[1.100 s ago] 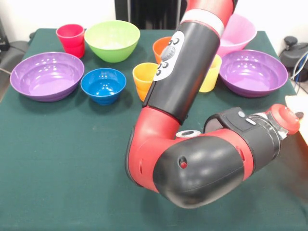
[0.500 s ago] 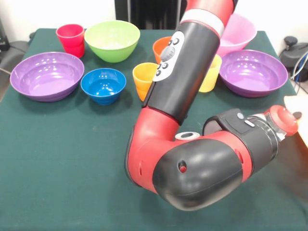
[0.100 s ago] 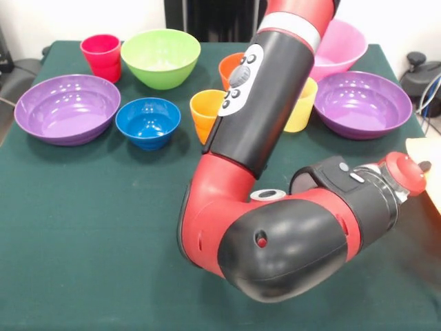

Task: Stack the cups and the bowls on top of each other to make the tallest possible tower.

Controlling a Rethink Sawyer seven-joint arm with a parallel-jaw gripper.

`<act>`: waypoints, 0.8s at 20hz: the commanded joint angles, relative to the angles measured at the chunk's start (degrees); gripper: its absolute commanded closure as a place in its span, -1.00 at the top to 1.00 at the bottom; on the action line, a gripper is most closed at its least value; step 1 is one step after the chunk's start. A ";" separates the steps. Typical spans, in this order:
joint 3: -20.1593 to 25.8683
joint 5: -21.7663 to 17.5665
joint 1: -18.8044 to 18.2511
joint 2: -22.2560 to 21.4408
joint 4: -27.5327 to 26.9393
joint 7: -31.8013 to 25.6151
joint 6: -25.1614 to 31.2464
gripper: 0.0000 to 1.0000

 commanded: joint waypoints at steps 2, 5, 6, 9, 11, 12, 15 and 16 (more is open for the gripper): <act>-7.48 -1.84 -1.90 -2.40 -6.10 -17.81 -12.72 -1.00; -7.97 -0.96 -2.03 -2.45 -5.87 -17.93 -13.31 -1.00; -7.88 -0.14 -1.91 -2.26 -5.87 -18.86 -14.06 -1.00; -7.19 1.10 -1.63 -1.92 -6.24 -19.70 -14.97 -1.00; -6.32 0.45 -1.29 -1.80 -6.82 -19.62 -14.94 -1.00; -6.19 0.37 -1.24 -1.76 -6.93 -19.83 -14.96 -1.00; -5.30 -0.18 -1.11 -1.56 -7.46 -20.09 -14.95 -1.00; -4.93 -0.42 -1.08 -1.49 -7.66 -20.12 -14.93 -1.00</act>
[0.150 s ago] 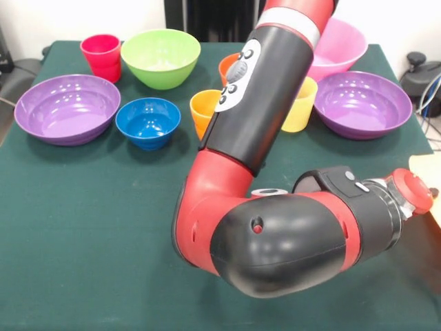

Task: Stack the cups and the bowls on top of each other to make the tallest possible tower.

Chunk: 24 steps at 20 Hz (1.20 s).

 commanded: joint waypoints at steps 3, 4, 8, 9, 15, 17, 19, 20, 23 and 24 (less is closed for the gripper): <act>-3.61 -3.79 -1.10 -0.23 -8.20 -19.94 -6.64 -1.00; -3.57 -3.60 -1.14 -0.23 -8.21 -19.88 -6.83 -1.00; -3.72 -2.81 -1.44 -0.17 -8.13 -18.24 -7.82 -1.00; -3.78 -2.55 -1.49 -0.14 -8.10 -17.82 -8.12 -1.00; -6.01 0.17 -1.95 -0.34 -6.90 -15.33 -9.61 -1.00; -6.55 0.75 -2.03 -0.35 -6.63 -14.54 -9.89 -1.00; -7.06 1.08 -2.09 -0.41 -6.38 -14.46 -10.03 -1.00; -7.31 1.25 -2.12 -0.45 -6.25 -14.42 -10.10 -1.00; -7.95 1.69 -2.08 -0.47 -5.95 -14.66 -10.45 -1.00; -8.17 1.84 -2.07 -0.48 -5.85 -14.74 -10.57 -1.00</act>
